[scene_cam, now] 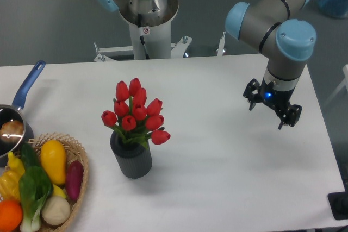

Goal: Pick up the flowers from the vase
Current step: 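Move the open gripper toward the red tulip bouquet in the black vase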

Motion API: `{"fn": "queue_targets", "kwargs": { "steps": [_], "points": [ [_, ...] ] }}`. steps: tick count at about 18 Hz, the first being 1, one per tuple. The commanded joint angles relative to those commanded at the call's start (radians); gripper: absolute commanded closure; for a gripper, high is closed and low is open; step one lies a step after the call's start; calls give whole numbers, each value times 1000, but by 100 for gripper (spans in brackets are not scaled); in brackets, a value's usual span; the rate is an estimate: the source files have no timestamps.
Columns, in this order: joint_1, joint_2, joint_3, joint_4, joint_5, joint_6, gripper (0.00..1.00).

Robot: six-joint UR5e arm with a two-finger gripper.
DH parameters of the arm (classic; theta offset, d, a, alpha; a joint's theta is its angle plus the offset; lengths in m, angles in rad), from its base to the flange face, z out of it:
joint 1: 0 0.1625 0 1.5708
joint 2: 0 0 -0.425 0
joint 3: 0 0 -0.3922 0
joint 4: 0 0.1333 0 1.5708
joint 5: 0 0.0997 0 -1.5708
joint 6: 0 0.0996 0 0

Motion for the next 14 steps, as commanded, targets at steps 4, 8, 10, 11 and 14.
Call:
{"fn": "queue_targets", "kwargs": {
  "steps": [4, 8, 10, 11, 14],
  "points": [
    [6, 3, -9, -2, -11, -2, 0],
    [-3, -11, -87, 41, -128, -24, 0],
    [-20, 35, -164, 86, -161, -57, 0],
    [-24, 41, -190, 84, -170, -49, 0],
    [-43, 67, -253, 77, -262, -51, 0]
  ]
}}
